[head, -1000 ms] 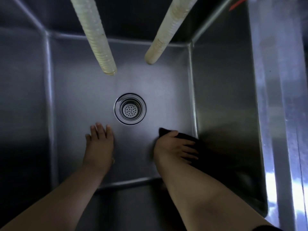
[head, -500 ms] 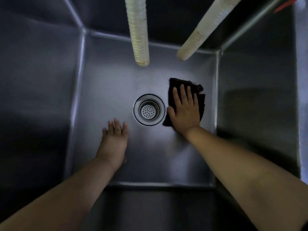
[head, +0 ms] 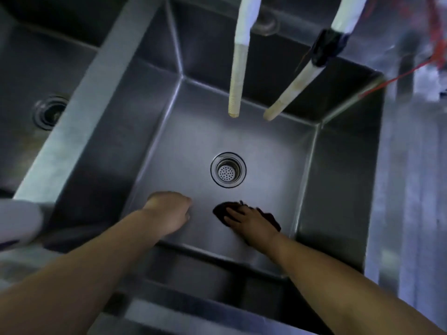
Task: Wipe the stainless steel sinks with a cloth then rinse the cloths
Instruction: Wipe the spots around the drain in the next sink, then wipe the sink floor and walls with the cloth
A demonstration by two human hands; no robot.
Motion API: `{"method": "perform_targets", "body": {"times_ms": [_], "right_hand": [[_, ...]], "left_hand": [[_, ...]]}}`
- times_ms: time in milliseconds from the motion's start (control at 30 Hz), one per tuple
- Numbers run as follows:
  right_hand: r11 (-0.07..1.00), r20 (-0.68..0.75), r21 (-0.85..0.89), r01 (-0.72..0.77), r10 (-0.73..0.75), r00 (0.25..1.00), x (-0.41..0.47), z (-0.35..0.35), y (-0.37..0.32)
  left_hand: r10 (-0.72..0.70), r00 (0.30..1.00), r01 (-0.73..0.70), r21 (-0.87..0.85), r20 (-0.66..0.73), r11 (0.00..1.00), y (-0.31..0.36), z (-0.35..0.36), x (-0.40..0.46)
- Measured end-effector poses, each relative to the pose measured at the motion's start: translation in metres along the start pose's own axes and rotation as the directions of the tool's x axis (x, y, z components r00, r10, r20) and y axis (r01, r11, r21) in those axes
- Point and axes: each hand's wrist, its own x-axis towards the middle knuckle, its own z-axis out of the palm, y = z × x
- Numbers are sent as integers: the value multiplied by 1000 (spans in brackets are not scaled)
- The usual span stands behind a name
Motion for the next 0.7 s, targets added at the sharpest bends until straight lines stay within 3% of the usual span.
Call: {"method": "perform_targets", "body": {"times_ms": [100,200,367,567,700], "right_hand": [[990,30,134,-40,36,999,-27,-17,-12],[960,-12,252,-122,130,991,-52,-36,-23],[785,-183,575,-232,399,898,-86,-82,-66],[670,-471,741,41,476,742,-109,-170,-141],[699,-707,644,311,391,589,-122,-242,-200]], "left_hand": [[-61,988,51,-79,-141,996,0,5,-57],[-216,939,153,-239,-266,959,-1,8,-114],[-340,855,170,-407,-391,897,8,12,-192],[-297,735,54,-385,-609,921,13,-9,-261],[-335,527,-74,-434,-781,898,5,-28,-309]]}}
